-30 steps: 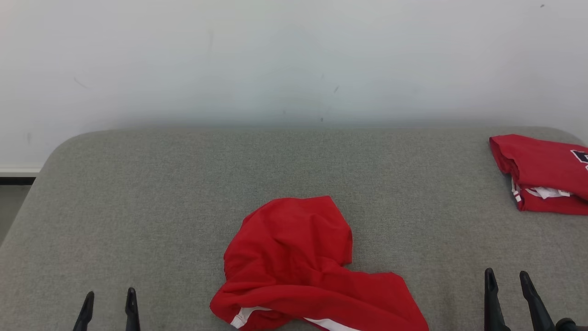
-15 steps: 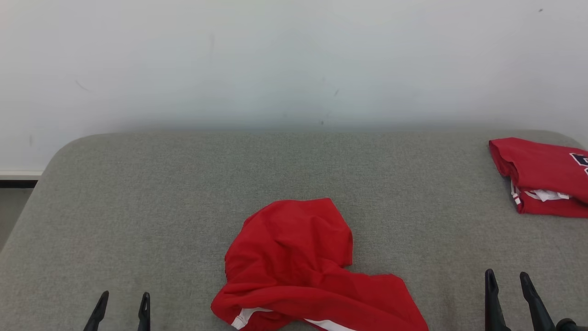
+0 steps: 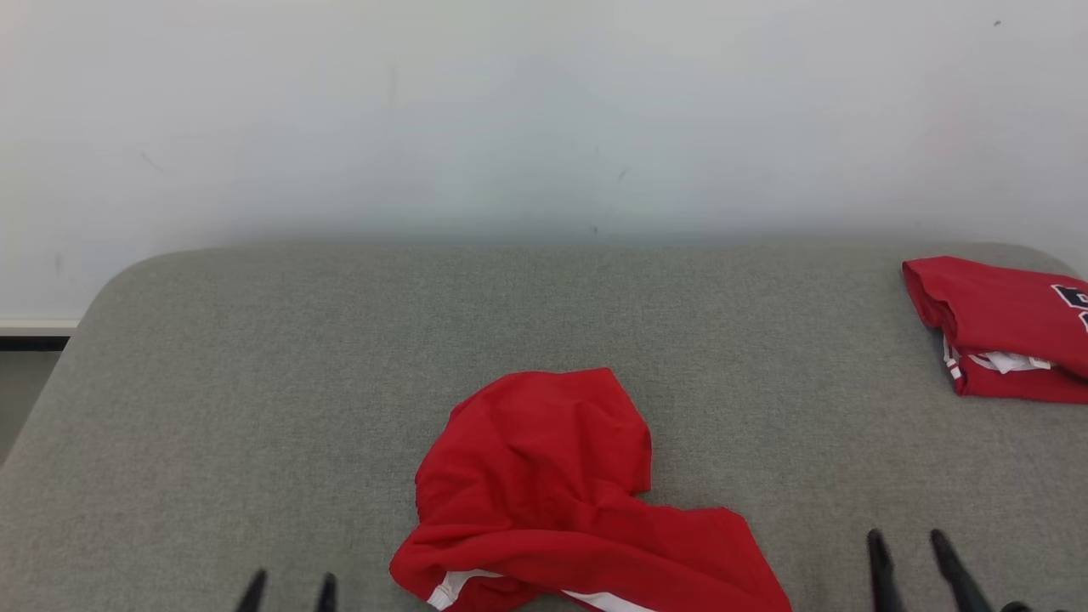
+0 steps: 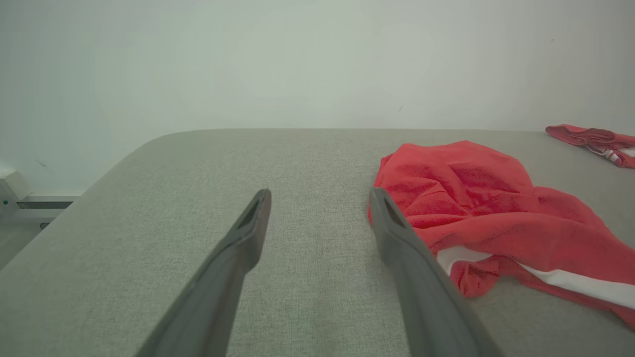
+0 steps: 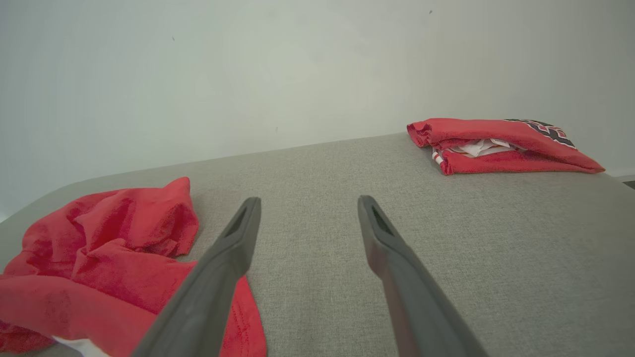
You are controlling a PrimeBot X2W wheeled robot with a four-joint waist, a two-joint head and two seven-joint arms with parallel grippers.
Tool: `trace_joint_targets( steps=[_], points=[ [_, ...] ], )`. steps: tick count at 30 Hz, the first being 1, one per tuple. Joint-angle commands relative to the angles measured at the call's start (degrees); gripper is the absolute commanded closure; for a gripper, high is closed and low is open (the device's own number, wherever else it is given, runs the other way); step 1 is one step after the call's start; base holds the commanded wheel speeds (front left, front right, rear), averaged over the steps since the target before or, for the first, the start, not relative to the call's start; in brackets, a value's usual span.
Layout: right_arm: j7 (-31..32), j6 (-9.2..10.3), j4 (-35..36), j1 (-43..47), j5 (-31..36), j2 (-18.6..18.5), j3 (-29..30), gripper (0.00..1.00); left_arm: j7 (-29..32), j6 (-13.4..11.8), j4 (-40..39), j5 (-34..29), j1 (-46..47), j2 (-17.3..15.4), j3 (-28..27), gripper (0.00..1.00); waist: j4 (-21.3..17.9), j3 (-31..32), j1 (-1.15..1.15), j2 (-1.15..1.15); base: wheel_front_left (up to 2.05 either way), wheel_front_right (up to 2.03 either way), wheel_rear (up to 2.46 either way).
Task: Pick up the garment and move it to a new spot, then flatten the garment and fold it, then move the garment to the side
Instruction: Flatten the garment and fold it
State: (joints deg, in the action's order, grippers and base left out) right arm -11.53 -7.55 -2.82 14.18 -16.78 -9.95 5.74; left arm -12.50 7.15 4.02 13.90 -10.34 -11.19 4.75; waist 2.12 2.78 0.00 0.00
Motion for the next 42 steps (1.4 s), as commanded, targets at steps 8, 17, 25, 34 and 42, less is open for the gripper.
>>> trace_joint_targets(
  steps=[8,17,25,34,42],
  points=[
    [1.62,0.16,-2.07,4.85,-1.65,-0.4,-7.09,0.0,-0.14,0.32,9.39,5.75,2.39,-0.33,12.12,0.0,-0.21,-1.86,0.0,0.0,0.0,0.0,0.0],
    [0.96,0.16,-9.5,3.07,-2.89,0.5,-11.17,0.0,-2.58,0.28,21.0,13.57,10.96,-2.0,19.05,0.0,-1.18,-4.78,0.0,0.0,0.0,0.0,0.0],
    [-0.82,0.16,-15.43,-1.23,-3.25,1.33,-14.14,0.0,-2.73,0.28,26.17,17.86,17.12,-2.8,23.95,0.0,-2.17,-6.1,0.0,0.0,0.0,0.0,0.0],
    [-2.09,0.16,-20.4,-4.11,-3.83,1.46,-16.58,0.0,-2.74,0.29,28.04,19.92,19.24,-2.44,25.11,0.0,-2.78,-6.08,0.0,0.0,0.0,0.0,0.0],
    [-2.89,0.16,-23.46,-5.9,-5.01,1.05,-17.62,0.0,-2.69,0.28,23.3,22.96,17.11,-3.89,25.71,0.0,-2.94,-6.18,0.0,0.0,0.0,0.0,0.0]
  ],
)
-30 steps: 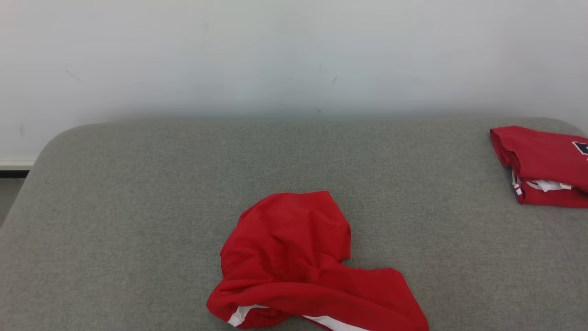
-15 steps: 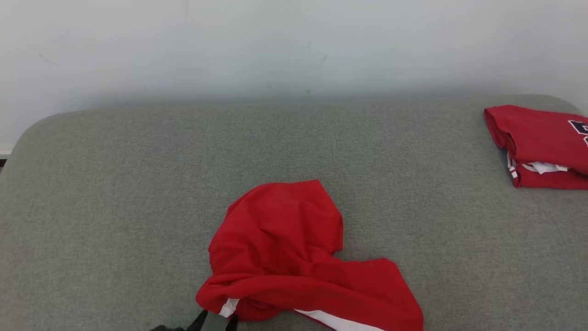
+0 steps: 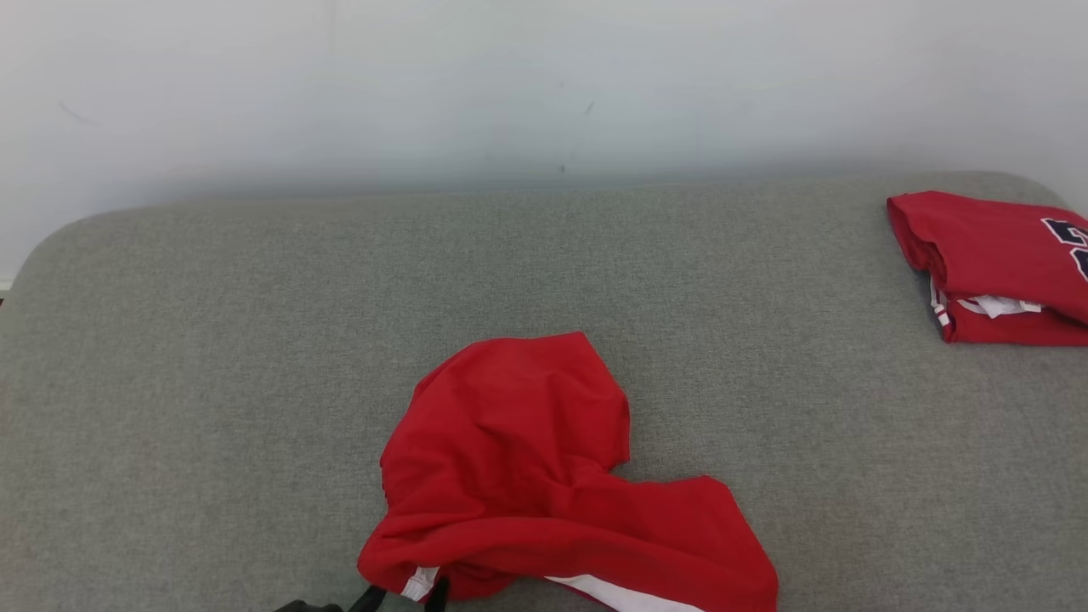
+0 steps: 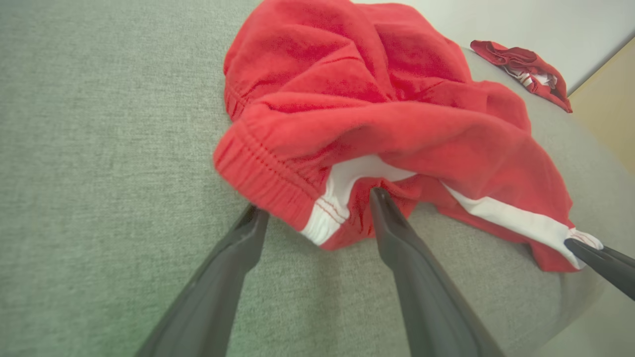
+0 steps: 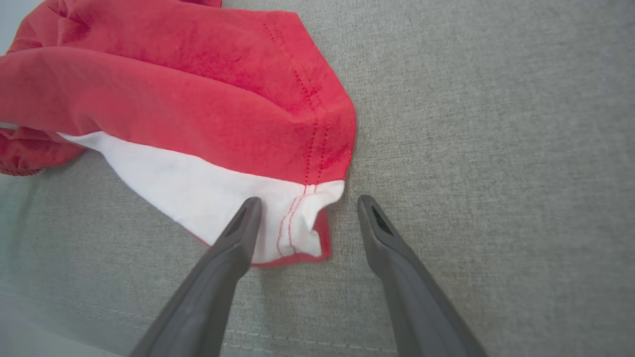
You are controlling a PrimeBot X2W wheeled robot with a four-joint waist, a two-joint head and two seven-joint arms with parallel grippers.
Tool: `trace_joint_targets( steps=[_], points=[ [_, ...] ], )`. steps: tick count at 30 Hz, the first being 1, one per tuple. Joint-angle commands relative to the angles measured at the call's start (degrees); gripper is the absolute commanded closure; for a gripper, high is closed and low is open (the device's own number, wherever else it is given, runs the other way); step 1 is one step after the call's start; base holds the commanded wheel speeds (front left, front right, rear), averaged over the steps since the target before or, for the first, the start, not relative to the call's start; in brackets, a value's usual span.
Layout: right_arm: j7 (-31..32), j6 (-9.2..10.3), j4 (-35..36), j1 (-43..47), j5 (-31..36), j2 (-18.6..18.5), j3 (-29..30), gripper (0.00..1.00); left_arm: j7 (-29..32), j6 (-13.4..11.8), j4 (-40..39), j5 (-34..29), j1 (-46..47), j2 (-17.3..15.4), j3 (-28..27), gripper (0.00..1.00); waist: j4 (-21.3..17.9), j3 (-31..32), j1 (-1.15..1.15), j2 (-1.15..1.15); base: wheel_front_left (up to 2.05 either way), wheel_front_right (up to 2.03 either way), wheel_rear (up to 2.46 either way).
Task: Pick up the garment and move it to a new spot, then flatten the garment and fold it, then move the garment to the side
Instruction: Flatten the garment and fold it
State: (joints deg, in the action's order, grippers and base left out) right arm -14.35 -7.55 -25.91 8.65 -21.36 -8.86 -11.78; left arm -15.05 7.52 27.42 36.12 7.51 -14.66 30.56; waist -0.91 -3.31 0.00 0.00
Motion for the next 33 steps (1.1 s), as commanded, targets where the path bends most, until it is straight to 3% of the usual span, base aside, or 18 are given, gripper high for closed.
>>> trace_joint_targets(
  steps=[1,3,4,6,7,14,23,28,33],
  points=[
    [-0.14,0.16,-0.57,-0.43,-0.35,0.07,-0.07,0.0,-0.15,-0.09,-0.37,0.83,-0.98,-0.72,0.29,0.0,0.19,-0.19,0.0,0.0,0.0,0.0,0.0],
    [-0.21,0.16,-0.87,-0.43,-0.51,0.33,-0.29,0.0,-0.15,-0.09,-0.84,1.33,-1.12,-0.98,0.86,0.03,0.37,-0.25,0.0,0.0,0.0,0.0,0.0],
    [-0.25,0.16,-1.02,-0.52,-0.72,0.3,-0.6,0.14,-0.15,-0.09,-0.85,1.37,-1.02,-1.07,0.92,0.23,0.45,-0.3,0.0,0.0,0.0,0.0,0.0],
    [-0.42,0.16,-0.84,-0.98,-0.92,0.15,-1.25,0.95,-0.16,-0.08,-0.83,1.31,-0.37,-0.89,1.08,0.86,0.58,-0.28,0.0,0.0,0.0,0.0,0.0],
    [-0.42,0.16,-0.79,-1.1,-0.98,0.12,-1.48,1.0,-0.15,-0.08,-0.77,1.5,-0.14,-0.64,1.13,1.0,0.61,-0.24,0.0,0.0,0.0,0.0,0.0],
    [-0.83,0.16,2.39,-1.9,-0.95,-1.35,-0.68,1.0,-0.15,-0.08,-1.26,2.45,0.89,0.05,0.97,1.0,0.72,-0.01,0.0,0.0,0.0,0.0,0.0],
    [-0.77,0.16,15.83,-4.3,-1.31,-3.96,2.06,1.0,-0.16,-0.09,-11.04,-0.74,1.78,-6.3,-1.49,1.0,0.62,-0.69,0.0,0.0,0.0,0.0,0.0],
    [2.03,0.16,19.22,-14.07,-4.29,-6.82,0.54,1.0,2.38,-0.09,-14.95,-0.19,12.15,-11.65,3.91,1.0,0.7,-3.38,0.0,0.0,0.0,0.0,0.0],
    [4.92,0.16,17.55,-30.35,-9.58,-8.57,1.13,1.0,8.33,-0.1,-17.82,4.0,30.63,-16.43,9.69,1.0,0.42,-10.11,0.0,0.0,0.0,0.0,0.0]
  ],
)
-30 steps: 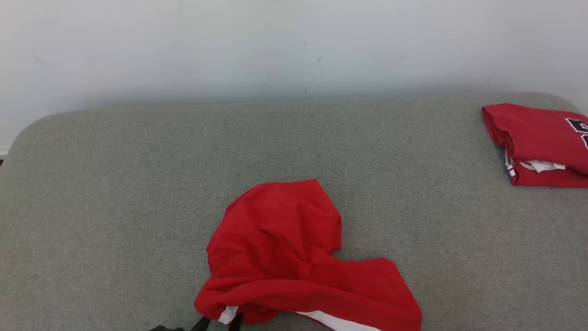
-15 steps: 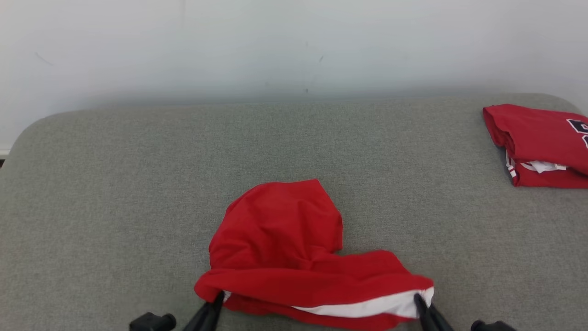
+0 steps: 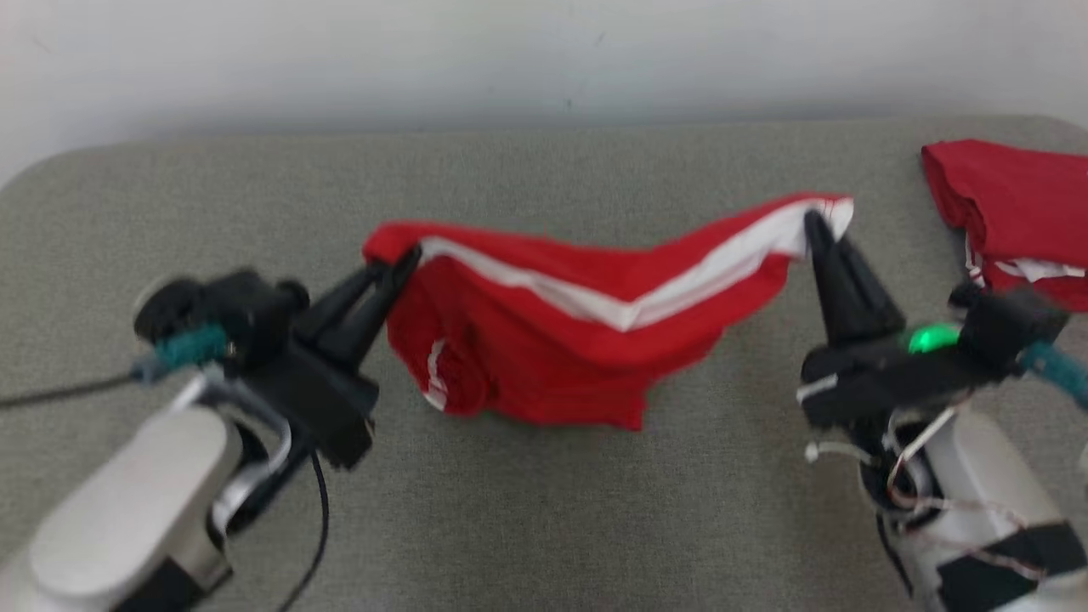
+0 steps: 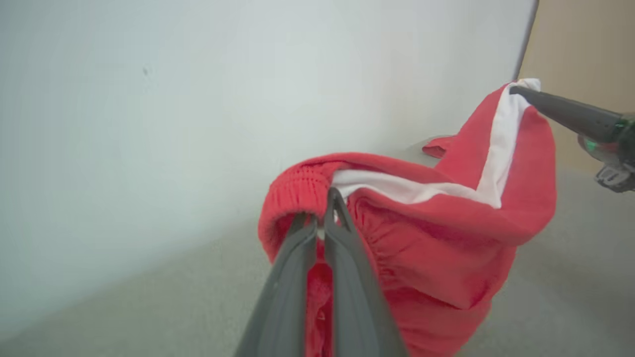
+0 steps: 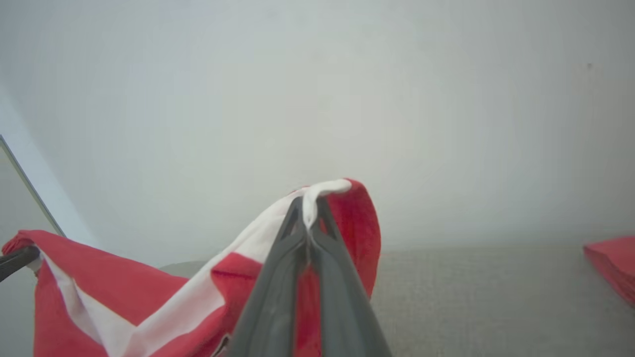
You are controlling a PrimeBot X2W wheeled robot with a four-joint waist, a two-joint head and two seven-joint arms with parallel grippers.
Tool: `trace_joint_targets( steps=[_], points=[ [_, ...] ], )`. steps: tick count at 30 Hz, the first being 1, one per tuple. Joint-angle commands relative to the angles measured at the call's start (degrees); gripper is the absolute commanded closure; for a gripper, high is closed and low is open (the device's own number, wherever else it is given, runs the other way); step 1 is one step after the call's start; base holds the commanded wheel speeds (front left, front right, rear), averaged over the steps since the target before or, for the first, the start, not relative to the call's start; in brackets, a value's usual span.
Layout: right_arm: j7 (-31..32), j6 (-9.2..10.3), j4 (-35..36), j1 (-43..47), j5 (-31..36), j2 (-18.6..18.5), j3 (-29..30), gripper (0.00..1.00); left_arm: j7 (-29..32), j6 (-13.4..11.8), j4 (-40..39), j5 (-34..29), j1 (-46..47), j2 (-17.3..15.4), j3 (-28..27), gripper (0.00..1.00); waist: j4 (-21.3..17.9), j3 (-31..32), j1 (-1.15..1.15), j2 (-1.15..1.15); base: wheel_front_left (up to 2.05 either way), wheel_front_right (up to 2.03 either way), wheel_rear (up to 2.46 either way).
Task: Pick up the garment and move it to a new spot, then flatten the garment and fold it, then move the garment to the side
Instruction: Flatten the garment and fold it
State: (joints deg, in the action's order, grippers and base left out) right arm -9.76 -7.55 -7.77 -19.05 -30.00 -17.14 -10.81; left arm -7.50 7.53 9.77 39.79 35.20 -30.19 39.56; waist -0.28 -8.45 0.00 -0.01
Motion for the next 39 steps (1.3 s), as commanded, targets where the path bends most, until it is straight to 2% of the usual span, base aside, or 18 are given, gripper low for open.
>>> trace_joint_targets(
  steps=[1,2,4,7,8,10,16,21,26,31,34,39],
  points=[
    [0.9,0.16,-1.58,-6.38,-1.61,-0.73,0.33,1.0,2.17,-0.11,-0.44,1.36,7.17,-1.69,1.96,1.0,-0.27,-6.73,0.0,0.01,0.0,0.0,0.0],
    [0.9,0.16,-1.58,-6.38,-1.61,-0.73,0.33,1.0,2.17,-0.11,-0.44,1.36,7.17,-1.69,1.96,1.0,-0.27,-6.73,0.0,0.01,0.0,0.0,0.0],
    [2.11,0.16,-3.87,-13.97,-3.1,-1.47,0.46,1.0,4.47,-0.11,-0.35,3.92,15.46,-2.12,4.1,1.0,-0.37,-10.11,0.0,0.01,0.0,0.0,0.0],
    [3.7,0.16,-7.74,-25.86,-6.04,-1.44,1.01,1.0,7.16,-0.13,1.32,8.97,27.71,-2.79,6.18,1.0,-0.97,-14.99,0.0,0.01,0.0,0.0,0.0],
    [5.24,0.16,-10.26,-33.96,-7.49,-1.37,0.62,1.0,8.89,-0.13,2.89,11.47,35.2,-2.91,7.53,1.0,-1.66,-18.1,0.0,0.01,0.0,0.0,0.0],
    [6.3,0.16,-12.96,-41.94,-8.31,-1.41,0.49,1.0,10.26,-0.13,4.74,13.19,42.78,-2.82,9.05,1.0,-2.26,-20.89,0.0,0.01,0.0,0.0,0.0],
    [7.86,0.16,-21.47,-62.32,-9.8,-0.76,0.78,1.0,10.55,-0.12,11.16,18.26,60.55,-1.52,12.13,1.0,-3.78,-26.41,0.0,0.01,0.0,0.0,0.0],
    [8.09,0.16,-27.47,-74.12,-8.96,-0.79,-0.83,1.0,8.93,-0.13,15.39,21.24,70.54,-0.55,15.14,1.0,-4.11,-28.75,0.0,0.01,0.0,0.0,0.0],
    [7.63,0.16,-33.57,-82.05,-8.24,-1.3,-2.02,1.0,7.17,-0.13,19.51,23.76,76.51,-0.99,18.78,1.0,-3.91,-30.07,0.0,0.01,0.0,0.0,0.0],
    [6.42,0.16,-38.11,-85.76,-8.18,-0.72,-3.83,1.0,4.69,-0.12,21.54,27.46,77.9,-1.21,21.65,1.0,-3.4,-31.11,0.0,0.01,0.0,0.0,0.0],
    [5.7,0.16,-39.1,-85.26,-9.2,-0.41,-5.77,1.0,3.44,-0.13,21.16,29.14,76.81,-2.24,24.39,1.0,-3.15,-31.4,0.0,0.01,0.0,0.0,0.0],
    [3.63,0.16,-38.02,-79.78,-12.3,-2.22,-9.21,1.0,-0.72,-0.12,18.6,31.65,72.55,-4.32,28.69,1.0,-2.83,-30.22,0.0,0.01,0.0,0.0,0.0]
  ],
)
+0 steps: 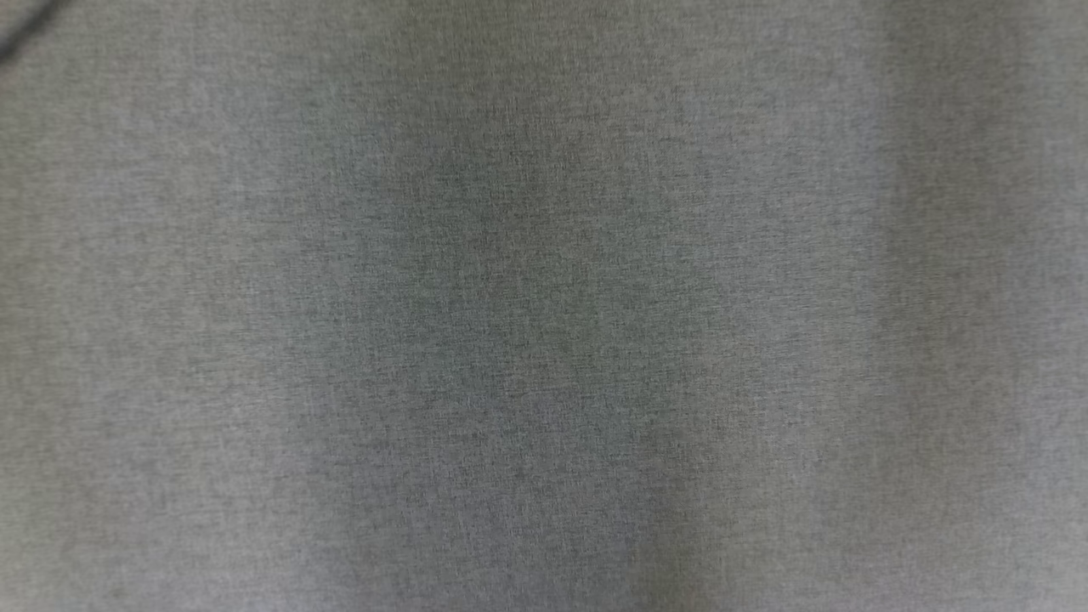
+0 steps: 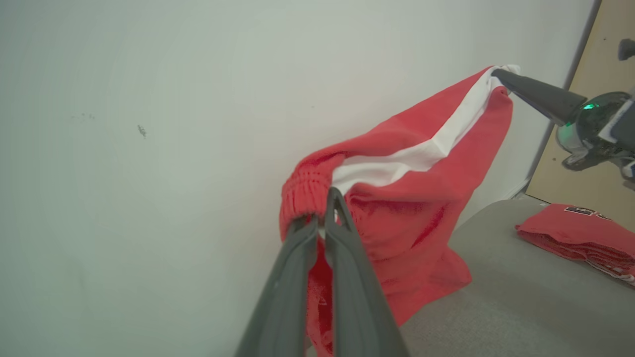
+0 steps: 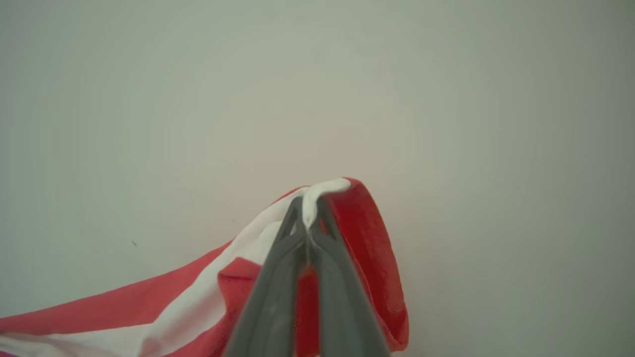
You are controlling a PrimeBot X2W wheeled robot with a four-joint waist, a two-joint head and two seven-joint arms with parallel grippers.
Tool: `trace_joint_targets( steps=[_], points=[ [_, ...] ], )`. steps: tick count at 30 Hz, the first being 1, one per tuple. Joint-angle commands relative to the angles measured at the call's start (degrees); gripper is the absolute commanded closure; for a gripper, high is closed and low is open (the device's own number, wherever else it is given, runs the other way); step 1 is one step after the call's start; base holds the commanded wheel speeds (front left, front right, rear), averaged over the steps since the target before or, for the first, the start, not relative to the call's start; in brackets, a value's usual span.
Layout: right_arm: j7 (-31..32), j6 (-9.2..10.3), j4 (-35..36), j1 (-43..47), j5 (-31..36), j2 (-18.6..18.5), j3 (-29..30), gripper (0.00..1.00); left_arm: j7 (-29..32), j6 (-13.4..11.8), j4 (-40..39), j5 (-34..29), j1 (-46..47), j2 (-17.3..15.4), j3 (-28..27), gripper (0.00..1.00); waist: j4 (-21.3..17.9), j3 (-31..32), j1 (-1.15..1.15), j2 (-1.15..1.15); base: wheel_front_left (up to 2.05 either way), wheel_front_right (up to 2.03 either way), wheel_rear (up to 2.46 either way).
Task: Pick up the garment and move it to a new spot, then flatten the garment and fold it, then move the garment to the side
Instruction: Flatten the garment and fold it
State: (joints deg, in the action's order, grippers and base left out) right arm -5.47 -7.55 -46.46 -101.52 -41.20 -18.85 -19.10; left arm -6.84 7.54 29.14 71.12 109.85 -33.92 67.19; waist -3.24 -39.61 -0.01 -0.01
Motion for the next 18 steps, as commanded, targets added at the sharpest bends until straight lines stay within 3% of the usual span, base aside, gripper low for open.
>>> trace_joint_targets(
  steps=[1,6,12,18],
  points=[
    [-1.13,0.16,1.34,4.42,-1.82,-1.24,-1.53,1.0,-2.37,-0.13,-1.55,0.95,-3.49,-0.87,1.87,1.0,0.31,1.6,0.01,0.01,0.0,0.0,0.0],
    [-3.38,0.16,4.87,13.35,-5.69,-4.25,-3.73,1.0,-6.52,-0.13,-4.23,3.1,-10.24,-2.05,3.11,1.0,0.56,5.62,0.01,0.01,0.0,0.0,0.0],
    [-5.22,0.16,13.29,32.04,-11.4,-8.99,-6.72,1.0,-8.33,-0.13,-10.52,2.84,-23.46,-3.31,3.27,1.0,0.23,13.17,0.01,0.01,0.0,0.0,0.0],
    [-6.46,0.16,22.48,51.82,-14.84,-13.11,-5.95,1.0,-8.33,-1.0,-18.58,-0.58,-41.21,-2.87,-3.13,1.0,-0.45,19.33,0.01,0.01,0.0,0.0,0.0]
  ],
)
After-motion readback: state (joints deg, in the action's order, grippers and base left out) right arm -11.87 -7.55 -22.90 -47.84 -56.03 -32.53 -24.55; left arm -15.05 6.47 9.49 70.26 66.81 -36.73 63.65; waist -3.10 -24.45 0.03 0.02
